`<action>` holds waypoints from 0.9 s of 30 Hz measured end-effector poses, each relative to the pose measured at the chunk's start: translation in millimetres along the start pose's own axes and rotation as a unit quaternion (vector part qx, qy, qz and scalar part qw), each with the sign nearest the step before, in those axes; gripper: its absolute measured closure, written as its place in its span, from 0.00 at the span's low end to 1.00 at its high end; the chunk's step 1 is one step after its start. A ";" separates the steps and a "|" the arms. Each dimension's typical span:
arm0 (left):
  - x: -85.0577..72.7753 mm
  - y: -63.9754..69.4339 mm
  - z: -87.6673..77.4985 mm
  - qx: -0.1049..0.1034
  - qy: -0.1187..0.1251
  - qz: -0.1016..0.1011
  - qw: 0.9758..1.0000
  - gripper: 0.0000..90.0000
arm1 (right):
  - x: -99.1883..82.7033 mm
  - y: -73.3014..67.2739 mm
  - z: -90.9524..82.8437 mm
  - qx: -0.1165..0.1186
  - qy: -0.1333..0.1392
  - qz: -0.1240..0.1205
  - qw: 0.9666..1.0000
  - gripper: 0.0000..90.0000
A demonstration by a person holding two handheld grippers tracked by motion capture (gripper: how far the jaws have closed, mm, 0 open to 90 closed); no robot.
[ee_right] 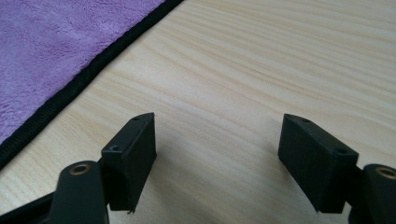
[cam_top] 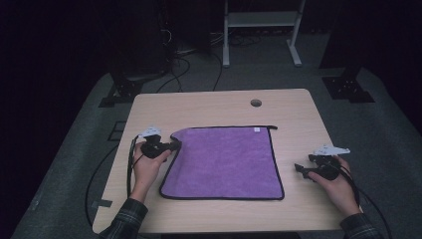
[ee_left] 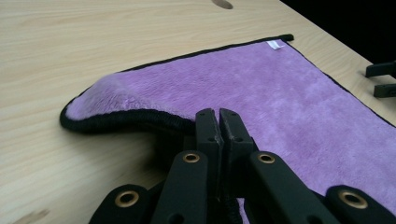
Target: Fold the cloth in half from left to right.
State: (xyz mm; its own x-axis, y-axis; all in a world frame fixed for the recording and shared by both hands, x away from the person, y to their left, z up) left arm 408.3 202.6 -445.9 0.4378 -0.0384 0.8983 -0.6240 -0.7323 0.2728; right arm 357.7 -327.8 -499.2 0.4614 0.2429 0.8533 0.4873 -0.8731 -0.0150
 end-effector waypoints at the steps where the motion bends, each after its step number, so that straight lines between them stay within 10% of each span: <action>1: 1.2 3.8 4.8 -0.006 -0.004 0.003 1.000 0.97 | 0.0 0.0 0.0 0.000 0.000 0.000 1.000 0.30; 27: 9.9 53.1 69.2 -0.070 -0.034 0.030 0.997 0.98 | 0.1 -0.3 0.3 0.001 0.000 0.000 1.000 0.29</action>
Point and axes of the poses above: each handheld gripper's, and its own axes: z roughly forward along the jaws, x roughly out of its top, y roughly to its right, the point moved 2 cm from there along z, roughly forward along the jaws, and after that the axes turned 10 degrees about y, right-handed, at the moved point
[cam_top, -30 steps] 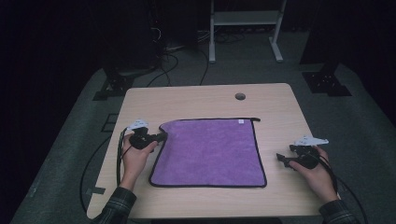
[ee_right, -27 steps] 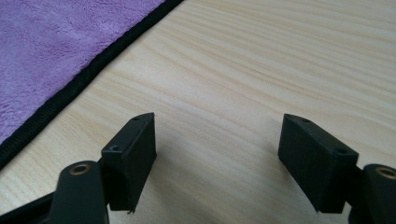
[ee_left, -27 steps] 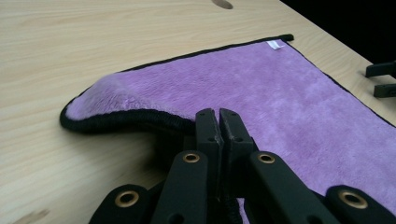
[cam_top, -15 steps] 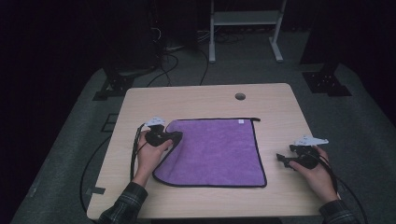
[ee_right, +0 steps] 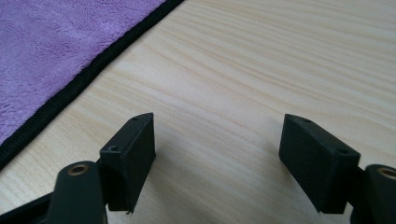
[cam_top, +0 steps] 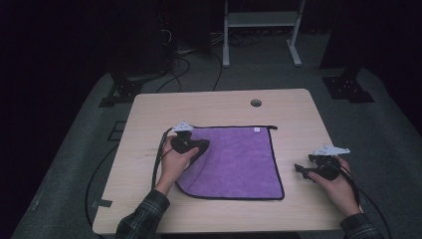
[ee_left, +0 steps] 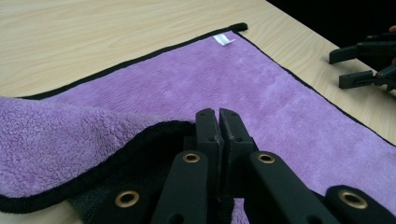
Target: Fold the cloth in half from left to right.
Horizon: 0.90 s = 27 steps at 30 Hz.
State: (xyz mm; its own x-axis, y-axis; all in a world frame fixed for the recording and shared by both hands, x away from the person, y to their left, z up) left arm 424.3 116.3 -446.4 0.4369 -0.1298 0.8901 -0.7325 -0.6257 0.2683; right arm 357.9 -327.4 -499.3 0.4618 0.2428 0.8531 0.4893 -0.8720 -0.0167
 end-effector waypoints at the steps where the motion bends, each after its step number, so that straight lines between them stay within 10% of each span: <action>1: 0.5 1.1 1.6 -0.002 -0.002 0.001 1.000 0.98 | 0.0 0.0 0.0 0.000 0.000 0.000 1.000 0.29; 27: 10.4 39.3 62.7 -0.062 -0.021 0.017 0.998 0.98 | 0.3 -0.6 0.7 0.001 -0.002 -0.002 1.000 0.26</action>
Point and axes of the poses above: each handheld gripper's, and its own axes: z roughly forward along the jaws, x roughly out of its top, y roughly to its right, the point moved 2 cm from there along z, roughly forward along the jaws, and after that the axes turned 10 degrees about y, right-handed, at the moved point
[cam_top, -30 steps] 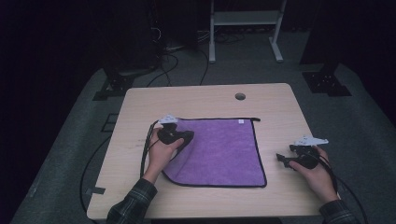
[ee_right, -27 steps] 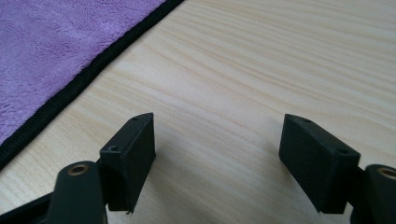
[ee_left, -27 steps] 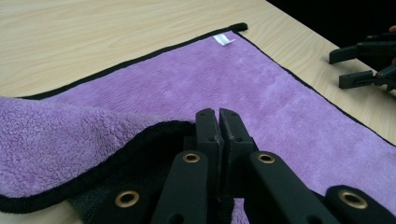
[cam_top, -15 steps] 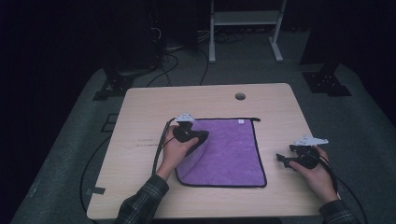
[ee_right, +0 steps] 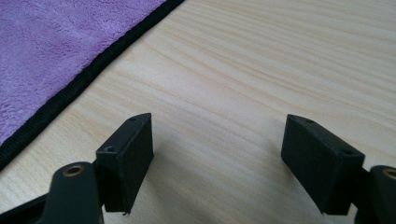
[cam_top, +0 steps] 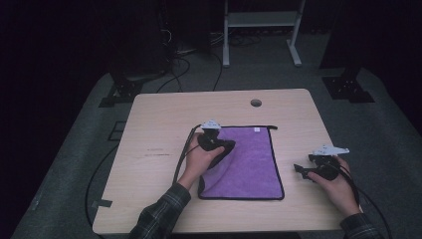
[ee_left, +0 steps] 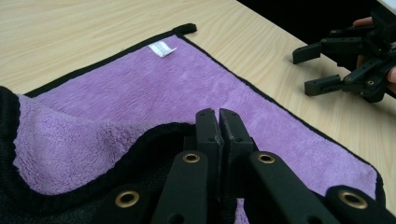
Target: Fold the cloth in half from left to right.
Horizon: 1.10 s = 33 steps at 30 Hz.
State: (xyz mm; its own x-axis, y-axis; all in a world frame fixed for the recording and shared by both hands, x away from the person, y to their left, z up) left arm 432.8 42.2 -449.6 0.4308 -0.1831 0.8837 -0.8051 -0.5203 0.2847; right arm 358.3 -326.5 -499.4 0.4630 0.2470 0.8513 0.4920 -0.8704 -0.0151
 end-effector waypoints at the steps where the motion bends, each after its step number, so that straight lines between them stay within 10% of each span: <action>1: 0.7 1.0 2.4 -0.001 0.000 0.000 1.000 0.98 | 0.0 0.0 0.0 0.000 0.000 0.000 1.000 0.26; 33: 14.3 27.1 75.9 -0.055 -0.012 -0.008 0.998 0.98 | 0.1 -0.1 0.4 0.000 -0.001 0.000 1.000 0.26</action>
Point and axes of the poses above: each handheld gripper's, and its own axes: z roughly forward along the jaws, x roughly out of its top, y roughly to its right, the point moved 2 cm from there along z, roughly forward along the jaws, and after that the axes turned 10 degrees about y, right-handed, at the moved point
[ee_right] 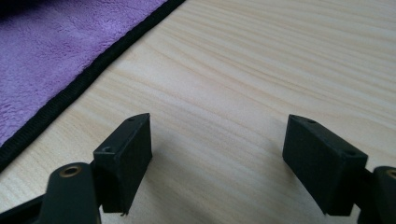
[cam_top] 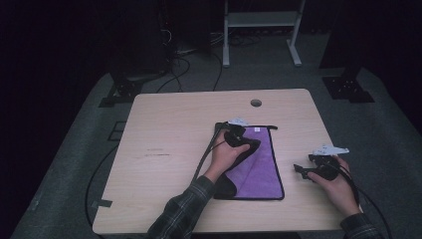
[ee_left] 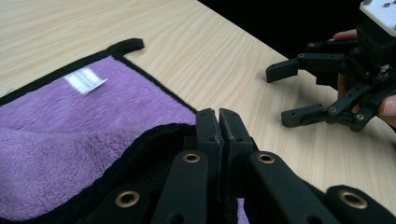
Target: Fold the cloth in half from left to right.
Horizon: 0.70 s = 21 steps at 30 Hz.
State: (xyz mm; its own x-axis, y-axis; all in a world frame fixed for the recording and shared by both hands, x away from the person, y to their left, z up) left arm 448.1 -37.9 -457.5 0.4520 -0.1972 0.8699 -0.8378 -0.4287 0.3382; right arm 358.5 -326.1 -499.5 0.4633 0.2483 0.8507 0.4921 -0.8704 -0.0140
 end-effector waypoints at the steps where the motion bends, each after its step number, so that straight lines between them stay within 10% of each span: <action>1: 0.3 0.8 1.9 -0.002 0.001 -0.001 1.000 0.98 | 0.0 0.0 0.0 0.000 0.000 0.000 1.000 0.26; 21: -2.5 12.7 48.9 -0.014 -0.034 0.006 0.999 0.97 | 0.0 -0.2 0.3 0.002 0.000 -0.001 1.000 0.25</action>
State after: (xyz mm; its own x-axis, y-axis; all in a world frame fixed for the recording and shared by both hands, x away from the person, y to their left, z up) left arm 451.2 -86.0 -472.9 0.4617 -0.2621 0.8474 -0.8507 -0.4015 0.3393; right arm 358.6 -325.8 -499.6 0.4626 0.2510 0.8503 0.4960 -0.8682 -0.0136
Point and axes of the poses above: each handheld gripper's, and its own axes: z roughly forward along the jaws, x roughly out of its top, y roughly to its right, the point moved 2 cm from there along z, roughly forward along the jaws, and after that the axes turned 10 degrees about y, right-handed, at the moved point
